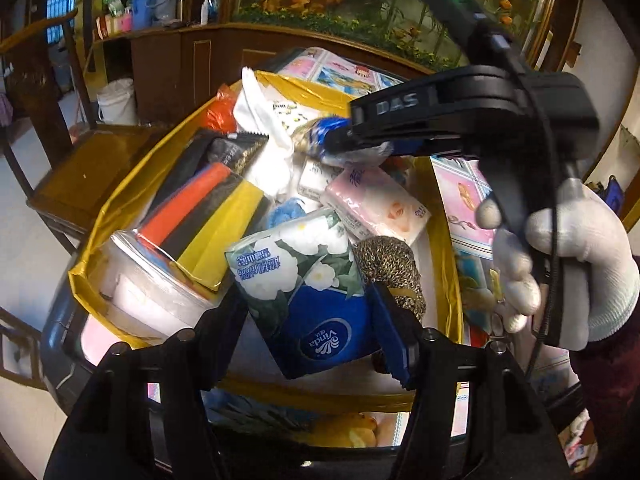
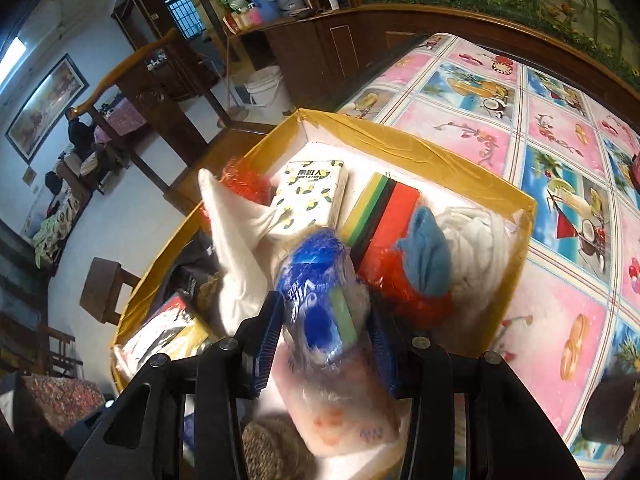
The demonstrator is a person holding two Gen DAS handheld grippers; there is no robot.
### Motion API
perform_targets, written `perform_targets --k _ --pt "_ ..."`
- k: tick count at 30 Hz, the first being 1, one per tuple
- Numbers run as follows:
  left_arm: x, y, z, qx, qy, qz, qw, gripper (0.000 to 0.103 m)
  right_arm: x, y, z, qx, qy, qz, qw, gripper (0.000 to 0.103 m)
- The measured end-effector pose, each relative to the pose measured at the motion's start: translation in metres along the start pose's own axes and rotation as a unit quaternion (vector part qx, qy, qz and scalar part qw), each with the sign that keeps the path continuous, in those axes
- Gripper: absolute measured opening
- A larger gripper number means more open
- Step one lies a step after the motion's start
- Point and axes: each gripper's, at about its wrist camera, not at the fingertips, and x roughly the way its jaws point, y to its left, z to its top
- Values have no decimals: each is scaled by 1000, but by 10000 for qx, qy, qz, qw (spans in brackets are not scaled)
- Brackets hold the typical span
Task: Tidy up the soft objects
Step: 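Carry both packs into the box and open both tools, then withdraw both tools from the box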
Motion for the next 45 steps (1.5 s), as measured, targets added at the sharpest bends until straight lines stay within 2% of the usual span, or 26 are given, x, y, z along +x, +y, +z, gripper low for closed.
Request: perform_targets --k 4,6,8,10,20,32,35,38,43,45 --pt "-12 -8 -2 115 -314 292 9990 65 5 10 3 -114 -24 -110 9999 49" --pt "-19 -10 -3 159 -469 463 9977 66 1 12 2 -62 -70 -59 9999 61" --pt "-25 -13 -3 173 -577 593 9964 69 -7 11 -2 -103 -182 -9 9998 66" --pt "-28 -13 -5 156 -655 674 9955 74 -14 11 -5 -154 -297 -60 9994 67" --pt "-39 -20 -3 211 -793 777 9936 74 -65 8 -41 -327 -651 -86 9973 72" --pt "-48 -36 -4 330 -928 936 9907 74 -104 -2 -74 -288 -815 25 9963 74" --pt "-53 -39 -4 353 -1044 1072 9881 74 -109 -4 -80 -272 -827 42 9962 74" --pt "-57 -41 -5 340 -1195 1239 9845 80 -114 -6 -86 -250 -850 56 9960 74" --pt "-76 -44 -5 132 -1699 1911 9667 84 -123 -11 -95 -201 -939 75 9954 74" --pt "-77 -47 -2 140 -1683 1995 9652 100 -128 -15 -100 -180 -990 82 9949 74"
